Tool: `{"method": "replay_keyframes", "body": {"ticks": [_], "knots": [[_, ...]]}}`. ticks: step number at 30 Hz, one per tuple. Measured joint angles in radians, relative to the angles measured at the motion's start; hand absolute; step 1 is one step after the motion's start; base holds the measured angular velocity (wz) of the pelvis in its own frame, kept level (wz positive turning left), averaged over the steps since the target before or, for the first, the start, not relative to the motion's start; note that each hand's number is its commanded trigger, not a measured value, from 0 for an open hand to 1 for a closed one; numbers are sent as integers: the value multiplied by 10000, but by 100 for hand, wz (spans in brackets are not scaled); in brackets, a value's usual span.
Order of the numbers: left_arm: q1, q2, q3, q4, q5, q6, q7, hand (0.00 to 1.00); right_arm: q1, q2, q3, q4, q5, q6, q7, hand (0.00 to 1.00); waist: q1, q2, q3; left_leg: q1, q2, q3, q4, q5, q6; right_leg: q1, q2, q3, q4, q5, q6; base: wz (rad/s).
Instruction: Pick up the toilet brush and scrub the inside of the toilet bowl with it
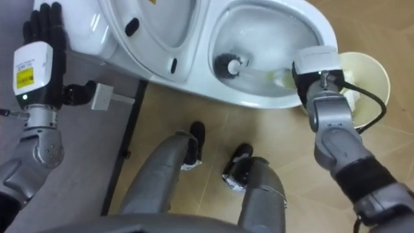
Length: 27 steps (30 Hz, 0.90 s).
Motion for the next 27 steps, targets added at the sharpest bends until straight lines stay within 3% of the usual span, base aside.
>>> {"method": "replay_keyframes", "body": {"ticks": [4,5,8,12,15,17,20,23,27], "knots": [[-129,290,51,15,261,10,67,0,-1077,14,-78,2180,2673,-1043,-733,100,-41,-711,238,-37,-167,237,-208,131,71,-392,-362,192,541,-163,-5,6],[-169,299,52,6,363,13,158,0,-1326,11,-89,2638,3547,-1319,-1029,100,-80,-790,233,-99,-177,241,-205,164,96,-444,-382,172,558,-153,-11,4],[-108,288,48,-66,389,27,230,0,-1946,13,-494,3675,6389,-1609,-1567,100,-195,-802,238,-110,-191,213,-203,207,161,-457,-427,194,569,-80,29,1],[60,245,47,-402,380,263,159,0,-2012,-87,-798,4279,9820,-1596,-1634,100,-409,-817,230,-23,-342,223,-304,277,247,-387,-542,215,601,-131,157,11],[119,-8,47,-403,368,574,-46,0,-1714,156,-797,4791,12452,-1373,-1522,100,-487,-809,229,173,-377,312,-346,266,276,-282,-632,303,646,-135,192,-6],[117,-241,49,-262,376,804,-237,0,-1244,515,-799,5127,14749,-1227,-1439,100,-523,-798,229,493,-400,385,-450,258,283,18,-642,314,587,-165,232,0],[175,-576,152,-143,415,1033,-507,0,-716,1045,-1218,5287,16946,-977,-1188,100,-559,-661,207,865,-391,431,-549,241,304,368,-622,339,469,-179,262,-3],[206,-939,265,72,408,1216,-813,0,-515,1330,-1363,5336,17822,-784,-1159,100,-580,-486,199,1337,-419,521,-775,238,332,733,-659,429,335,-139,322,-10],[386,-1225,258,618,403,1227,-1057,0,-333,1463,-1476,5566,18014,-609,-1171,100,-683,-450,182,2145,-541,624,-1370,343,387,1386,-713,461,-32,-98,465,-2]]}}
